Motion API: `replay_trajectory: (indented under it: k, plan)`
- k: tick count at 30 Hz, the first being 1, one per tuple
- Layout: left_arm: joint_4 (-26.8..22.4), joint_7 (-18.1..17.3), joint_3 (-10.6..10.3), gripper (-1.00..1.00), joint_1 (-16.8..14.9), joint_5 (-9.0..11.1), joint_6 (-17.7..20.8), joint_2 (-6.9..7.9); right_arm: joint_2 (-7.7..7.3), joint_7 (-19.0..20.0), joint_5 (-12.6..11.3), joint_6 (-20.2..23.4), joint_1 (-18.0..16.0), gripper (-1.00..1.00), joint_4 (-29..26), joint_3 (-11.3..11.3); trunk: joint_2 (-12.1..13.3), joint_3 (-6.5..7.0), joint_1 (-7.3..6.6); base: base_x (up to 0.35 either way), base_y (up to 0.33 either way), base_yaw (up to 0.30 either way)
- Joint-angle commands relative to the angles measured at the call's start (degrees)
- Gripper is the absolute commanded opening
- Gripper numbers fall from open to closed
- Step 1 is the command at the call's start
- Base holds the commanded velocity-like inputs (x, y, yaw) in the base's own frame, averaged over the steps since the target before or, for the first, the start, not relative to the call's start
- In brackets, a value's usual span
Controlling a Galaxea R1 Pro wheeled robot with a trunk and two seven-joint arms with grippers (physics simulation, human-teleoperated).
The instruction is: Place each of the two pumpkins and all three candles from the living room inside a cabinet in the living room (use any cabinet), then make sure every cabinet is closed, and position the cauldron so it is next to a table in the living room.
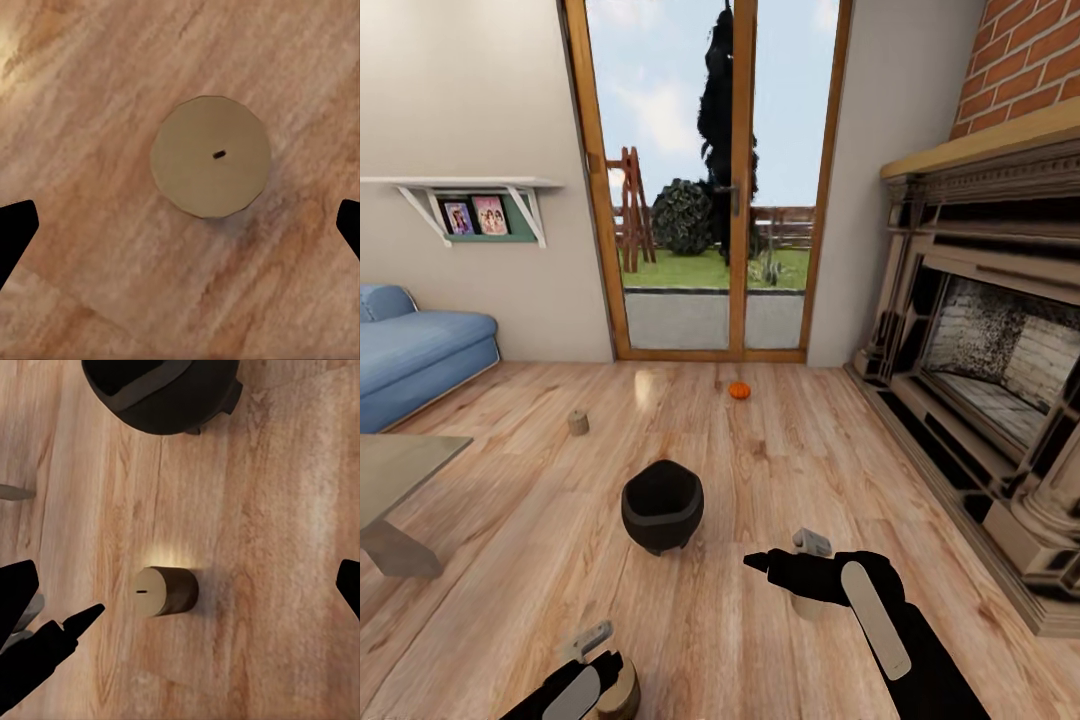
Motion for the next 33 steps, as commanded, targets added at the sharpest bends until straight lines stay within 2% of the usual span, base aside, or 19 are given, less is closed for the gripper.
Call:
replay_trajectory:
  k: [1,33]
  plan:
    - [-0.12,0.44,-0.42,1.0,-0.03,0.2,0.19,0.03,0.01,-0.16,-0.16,0.21,-0.03,1.0,-0.03,-0.01,-0.44,-0.24,0.21,0.0,0.0,0.0]
    - [-0.58,0.44,-0.45,1.0,-0.03,0.23,0.31,0.02,0.22,-0.1,-0.21,-0.42,-0.03,1.0,0.03,0.2,-1.25,-7.29,1.23,0.0,0.0,0.0]
